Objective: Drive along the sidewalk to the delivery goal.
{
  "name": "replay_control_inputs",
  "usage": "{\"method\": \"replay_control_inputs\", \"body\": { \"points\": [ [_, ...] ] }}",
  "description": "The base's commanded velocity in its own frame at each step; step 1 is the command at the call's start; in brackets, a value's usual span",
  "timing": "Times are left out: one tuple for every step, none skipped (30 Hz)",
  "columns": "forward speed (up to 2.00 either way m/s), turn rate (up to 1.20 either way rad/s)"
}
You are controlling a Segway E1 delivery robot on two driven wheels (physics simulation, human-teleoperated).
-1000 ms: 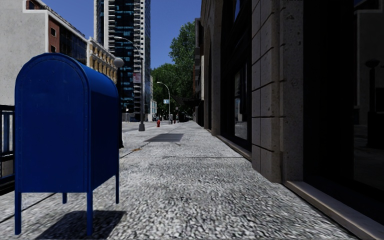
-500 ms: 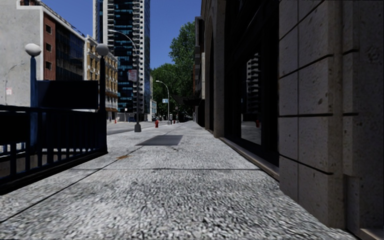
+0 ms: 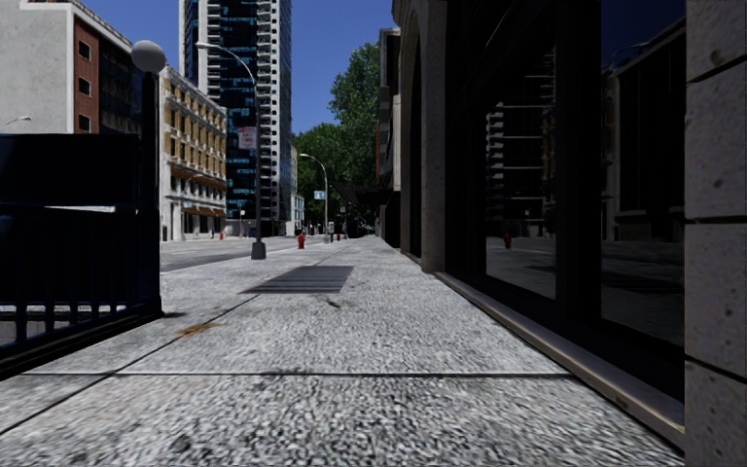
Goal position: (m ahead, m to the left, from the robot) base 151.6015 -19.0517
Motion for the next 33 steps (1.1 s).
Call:
{"method": "replay_control_inputs", "body": {
  "points": [
    [2.0, 0.0],
    [2.0, 0.0],
    [2.0, 0.0],
    [2.0, 0.0],
    [2.0, 0.0],
    [2.0, 0.0],
    [2.0, 0.0],
    [2.0, 0.0],
    [2.0, 0.0],
    [2.0, 0.0],
    [2.0, 0.0],
    [2.0, 0.0],
    [2.0, 0.0],
    [2.0, 0.0],
    [2.0, 0.0],
    [2.0, 0.0],
    [2.0, 0.0],
    [2.0, 0.0],
    [2.0, 0.0],
    [2.0, 0.0],
    [2.0, 0.0],
    [2.0, 0.0],
    [2.0, 0.0],
    [2.0, 0.0],
    [2.0, 0.0],
    [2.0, 0.0],
    [2.0, 0.0],
    [2.0, 0.0],
    [2.0, 0.0],
    [2.0, 0.0],
    [2.0, 0.0],
    [2.0, 0.0],
    [2.0, 0.0]
  ]
}}
